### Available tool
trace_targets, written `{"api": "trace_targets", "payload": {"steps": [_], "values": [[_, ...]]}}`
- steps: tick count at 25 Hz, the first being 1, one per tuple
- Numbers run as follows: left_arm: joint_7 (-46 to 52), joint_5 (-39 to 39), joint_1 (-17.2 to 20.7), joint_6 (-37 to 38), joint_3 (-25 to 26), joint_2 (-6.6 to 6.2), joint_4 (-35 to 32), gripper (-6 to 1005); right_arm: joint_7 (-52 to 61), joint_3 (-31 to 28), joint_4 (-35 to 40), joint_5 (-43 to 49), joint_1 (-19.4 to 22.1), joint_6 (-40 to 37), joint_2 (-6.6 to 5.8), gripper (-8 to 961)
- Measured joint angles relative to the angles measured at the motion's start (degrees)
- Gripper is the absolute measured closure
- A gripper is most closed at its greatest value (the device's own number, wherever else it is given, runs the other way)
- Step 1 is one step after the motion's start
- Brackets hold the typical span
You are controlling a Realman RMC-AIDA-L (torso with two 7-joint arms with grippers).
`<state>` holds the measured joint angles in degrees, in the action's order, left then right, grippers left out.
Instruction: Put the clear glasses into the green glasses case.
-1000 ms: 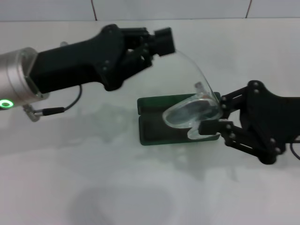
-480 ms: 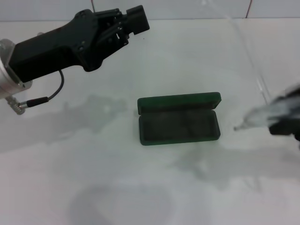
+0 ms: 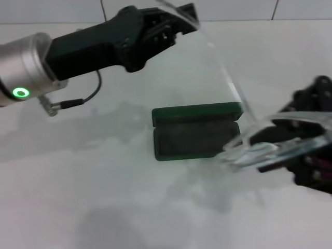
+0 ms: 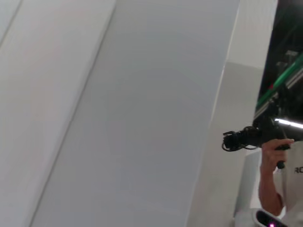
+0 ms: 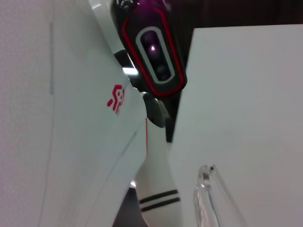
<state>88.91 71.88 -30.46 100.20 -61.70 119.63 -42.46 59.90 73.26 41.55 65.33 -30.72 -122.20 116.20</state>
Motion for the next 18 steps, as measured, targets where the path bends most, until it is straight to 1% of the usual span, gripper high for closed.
{"api": "trace_targets", "payload": {"steps": [3, 6, 12, 18], "values": [[-0.82, -0.08, -1.70, -0.03, -0.95, 0.00, 1.88, 889, -2.26, 2.42, -5.41, -0.98, -4.51, 0.06, 0.03, 840], [-1.08, -0.42, -2.39, -0.01, -1.62, 0.02, 2.27, 889, -3.52, 3.10, -7.86, -1.16, -6.22, 0.62, 0.02, 840], [-1.46, -1.86, -2.02, 0.43, -2.06, 0.05, 2.33, 890, -3.77, 3.14, -8.17, -1.17, -5.31, 3.01, -0.16, 840], [-1.22, -2.35, -2.42, 3.58, -2.04, 0.07, 2.11, 890, -3.81, 2.77, -8.84, -1.17, -4.34, 5.45, -0.38, 841]]}}
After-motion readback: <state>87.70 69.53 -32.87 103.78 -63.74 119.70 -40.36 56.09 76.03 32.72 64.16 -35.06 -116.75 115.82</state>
